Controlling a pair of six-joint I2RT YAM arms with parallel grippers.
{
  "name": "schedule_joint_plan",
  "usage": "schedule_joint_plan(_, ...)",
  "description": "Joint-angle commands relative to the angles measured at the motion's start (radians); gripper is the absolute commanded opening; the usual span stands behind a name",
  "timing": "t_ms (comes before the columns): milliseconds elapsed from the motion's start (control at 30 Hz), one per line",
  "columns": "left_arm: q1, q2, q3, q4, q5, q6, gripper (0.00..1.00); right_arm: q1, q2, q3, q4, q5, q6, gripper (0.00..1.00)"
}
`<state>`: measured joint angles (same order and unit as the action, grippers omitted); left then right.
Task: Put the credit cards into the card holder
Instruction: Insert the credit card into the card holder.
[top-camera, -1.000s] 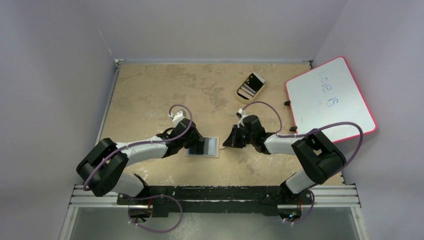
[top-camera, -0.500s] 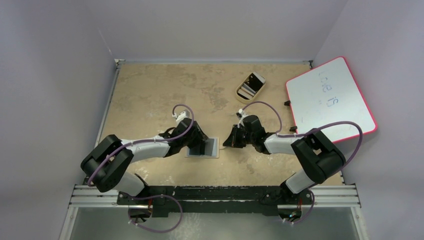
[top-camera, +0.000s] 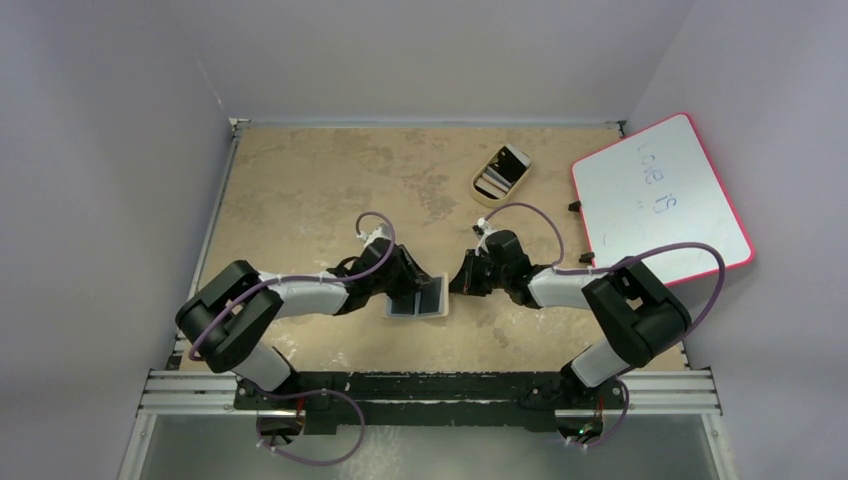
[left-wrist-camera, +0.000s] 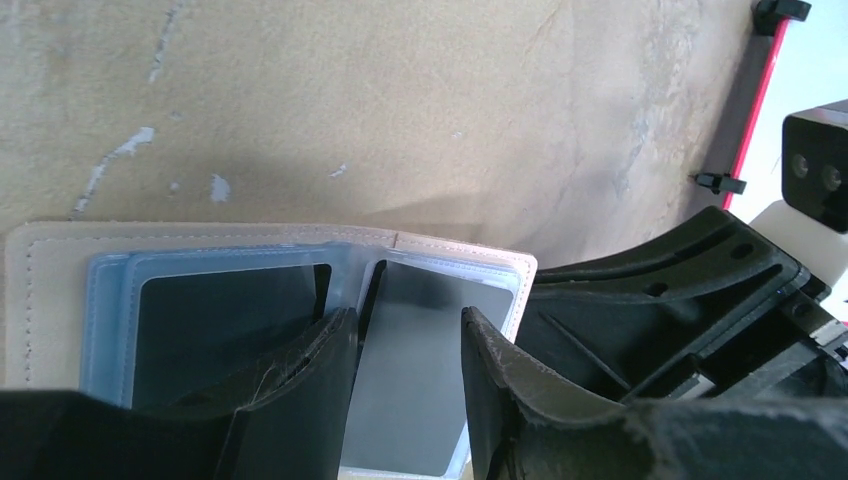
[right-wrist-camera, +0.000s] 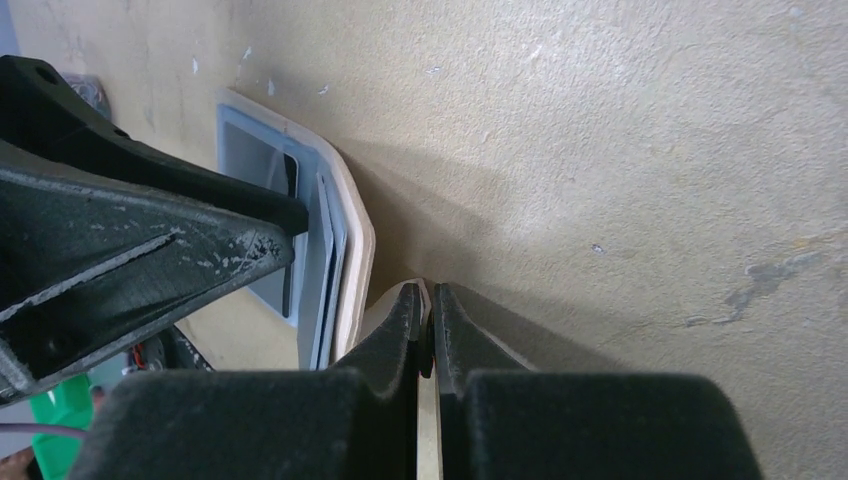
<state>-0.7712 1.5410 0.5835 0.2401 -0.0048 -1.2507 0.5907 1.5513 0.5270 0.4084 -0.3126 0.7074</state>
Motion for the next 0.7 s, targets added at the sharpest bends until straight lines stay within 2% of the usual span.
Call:
schedule_joint_plan(0,-0.008,-0.011,0.073,-0.007,0.037,0.016,0.42,-0.001,-0.03,0.034,-0.004,0.033,0.006,0.0)
schedule_joint_plan(300,0.028,-0.167,0.105,-0.309,-0.091,0.166,0.45,-0.134,-0.11,0.078,-0.15,0.129,-0.087,0.0)
schedule_joint_plan(400,0.059,-0.182,0.105,-0.373,-0.092,0.201,0.46,-0.133,-0.148,0.112,-0.246,0.144,-0.125,0.17)
schedule_joint_plan(467,0.064,-0.196,0.102,-0.405,-0.103,0.215,0.45,-0.133,-0.196,0.12,-0.26,0.177,-0.134,0.24)
schedule_joint_plan(567,0.068,-0.211,0.071,-0.374,-0.089,0.212,0.47,-0.126,-0.243,0.121,-0.254,0.127,-0.127,0.27)
schedule_joint_plan(667,0.072,-0.202,0.031,-0.243,-0.009,0.178,0.47,-0.107,-0.252,0.145,-0.267,0.11,-0.13,0.31)
